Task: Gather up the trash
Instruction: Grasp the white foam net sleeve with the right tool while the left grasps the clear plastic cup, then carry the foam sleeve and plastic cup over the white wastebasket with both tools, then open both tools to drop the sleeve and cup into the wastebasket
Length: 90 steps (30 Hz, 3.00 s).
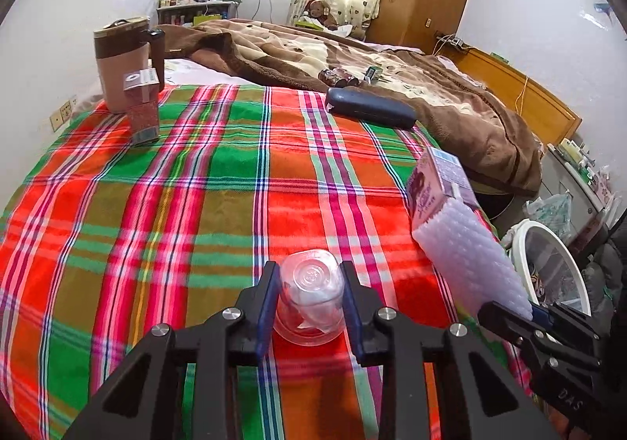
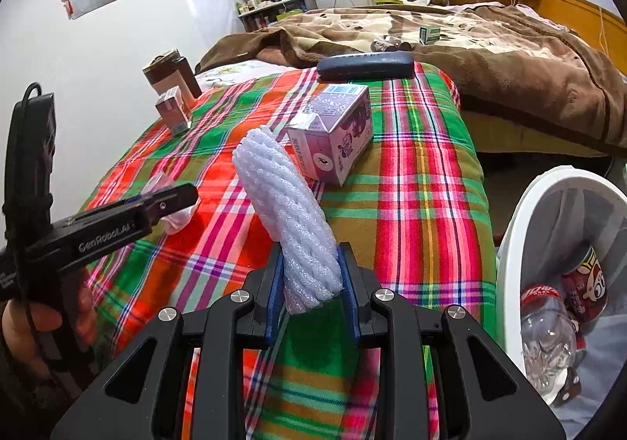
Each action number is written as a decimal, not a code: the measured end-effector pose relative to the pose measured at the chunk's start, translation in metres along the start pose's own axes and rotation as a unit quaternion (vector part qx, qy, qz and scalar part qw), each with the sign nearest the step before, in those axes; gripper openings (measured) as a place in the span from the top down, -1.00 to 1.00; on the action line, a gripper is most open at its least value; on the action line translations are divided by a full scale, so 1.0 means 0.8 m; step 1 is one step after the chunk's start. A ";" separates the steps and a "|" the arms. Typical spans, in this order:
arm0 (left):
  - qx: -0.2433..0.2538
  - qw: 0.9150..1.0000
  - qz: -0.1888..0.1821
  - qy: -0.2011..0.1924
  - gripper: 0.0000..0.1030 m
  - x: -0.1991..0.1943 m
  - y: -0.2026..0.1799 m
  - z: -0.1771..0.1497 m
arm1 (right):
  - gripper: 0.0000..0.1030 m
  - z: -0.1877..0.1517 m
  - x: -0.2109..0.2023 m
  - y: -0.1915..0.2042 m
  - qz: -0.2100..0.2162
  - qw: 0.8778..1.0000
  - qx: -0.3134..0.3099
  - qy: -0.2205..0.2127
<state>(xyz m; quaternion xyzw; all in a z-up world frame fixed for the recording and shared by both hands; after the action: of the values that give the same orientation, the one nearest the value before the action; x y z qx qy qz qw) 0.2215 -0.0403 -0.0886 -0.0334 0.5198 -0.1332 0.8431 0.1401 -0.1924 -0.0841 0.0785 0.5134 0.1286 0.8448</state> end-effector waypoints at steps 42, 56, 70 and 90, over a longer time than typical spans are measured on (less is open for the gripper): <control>0.115 0.991 -0.029 -0.060 0.39 -0.104 -0.157 -0.059 | 0.47 -0.050 -0.108 -0.074 -0.045 0.992 0.081 -0.090; 0.181 0.981 -0.060 -0.047 0.39 -0.081 -0.260 -0.055 | 0.47 -0.077 -0.140 -0.158 -0.086 0.979 0.148 -0.106; 0.214 0.973 -0.079 -0.014 0.39 -0.034 -0.331 -0.051 | 0.47 -0.095 -0.140 -0.210 -0.114 0.970 0.194 -0.089; 0.228 0.970 -0.085 0.002 -0.05 -0.002 -0.359 -0.051 | 0.12 -0.103 -0.130 -0.237 -0.160 0.965 0.203 -0.052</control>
<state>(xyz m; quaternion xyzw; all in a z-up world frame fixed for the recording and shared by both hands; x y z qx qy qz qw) 0.1302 -0.3131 -0.0493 0.1160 0.4724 -0.3194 0.8132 0.0474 -0.4047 -0.0839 0.1716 0.4903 -0.1199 0.8460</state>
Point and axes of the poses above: each gripper's, at about its wrist camera, not at the fingertips, and x roughly the way its jaws point, y to its left, z to its top, the point moved 7 cm from there along x, roughly the way its jaws point, and after that the axes turned 15 degrees about y, right-handed, at the moved point
